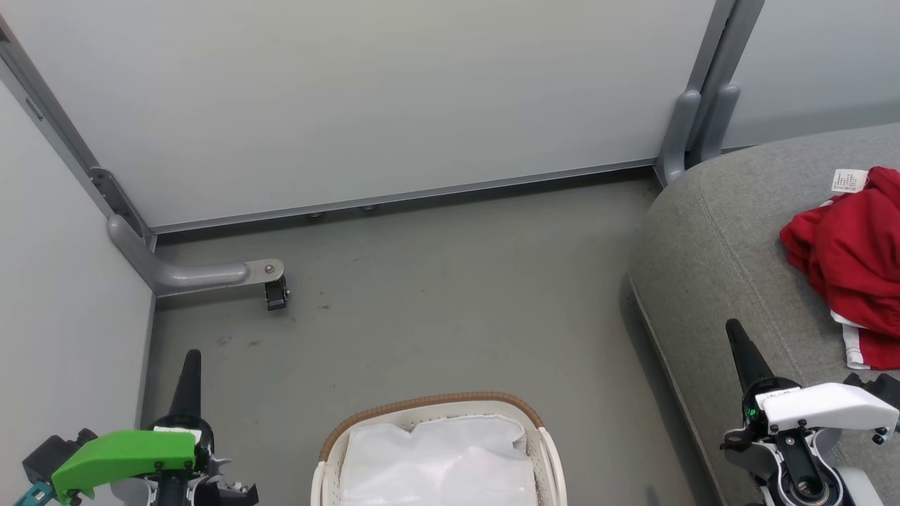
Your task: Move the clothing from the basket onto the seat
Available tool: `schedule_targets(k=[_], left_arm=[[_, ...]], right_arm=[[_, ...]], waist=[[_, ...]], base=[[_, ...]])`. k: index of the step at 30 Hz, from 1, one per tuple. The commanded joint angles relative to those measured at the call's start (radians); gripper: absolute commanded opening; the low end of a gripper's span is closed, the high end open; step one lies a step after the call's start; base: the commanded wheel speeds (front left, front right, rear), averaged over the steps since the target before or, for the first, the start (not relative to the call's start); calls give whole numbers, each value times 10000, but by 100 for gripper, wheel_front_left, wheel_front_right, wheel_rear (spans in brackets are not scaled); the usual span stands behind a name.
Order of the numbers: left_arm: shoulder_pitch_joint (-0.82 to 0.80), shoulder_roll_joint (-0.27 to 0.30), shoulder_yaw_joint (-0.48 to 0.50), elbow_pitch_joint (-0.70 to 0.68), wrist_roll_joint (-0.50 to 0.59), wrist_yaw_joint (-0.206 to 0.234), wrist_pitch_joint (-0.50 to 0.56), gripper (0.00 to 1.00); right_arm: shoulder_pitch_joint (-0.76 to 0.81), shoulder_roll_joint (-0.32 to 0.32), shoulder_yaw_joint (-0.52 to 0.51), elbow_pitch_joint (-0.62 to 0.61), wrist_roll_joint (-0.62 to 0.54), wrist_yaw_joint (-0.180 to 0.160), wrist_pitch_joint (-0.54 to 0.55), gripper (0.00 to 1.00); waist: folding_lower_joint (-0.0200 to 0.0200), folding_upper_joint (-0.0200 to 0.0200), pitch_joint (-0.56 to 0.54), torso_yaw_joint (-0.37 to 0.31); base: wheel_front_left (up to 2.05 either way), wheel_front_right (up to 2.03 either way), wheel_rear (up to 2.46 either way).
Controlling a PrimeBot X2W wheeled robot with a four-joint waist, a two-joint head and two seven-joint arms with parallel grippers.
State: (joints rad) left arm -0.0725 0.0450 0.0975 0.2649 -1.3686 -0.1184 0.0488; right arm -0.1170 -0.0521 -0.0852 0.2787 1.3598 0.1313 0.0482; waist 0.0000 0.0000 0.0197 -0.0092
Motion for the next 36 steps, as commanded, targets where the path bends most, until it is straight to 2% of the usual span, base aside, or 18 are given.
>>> schedule_targets(k=[1, 36], left_arm=[[-258, 73, 56, -83, -232, -53, 54, 0], [-439, 84, 186, -213, -2456, -151, 689, 0]], right_arm=[[62, -23, -52, -118, 229, -7, 80, 0], [139, 10, -314, -370, 2543, -7, 697, 0]], waist=[[0, 0, -7, 4], [0, 0, -166, 92]], base=[[0, 0, 0], [0, 0, 0]])
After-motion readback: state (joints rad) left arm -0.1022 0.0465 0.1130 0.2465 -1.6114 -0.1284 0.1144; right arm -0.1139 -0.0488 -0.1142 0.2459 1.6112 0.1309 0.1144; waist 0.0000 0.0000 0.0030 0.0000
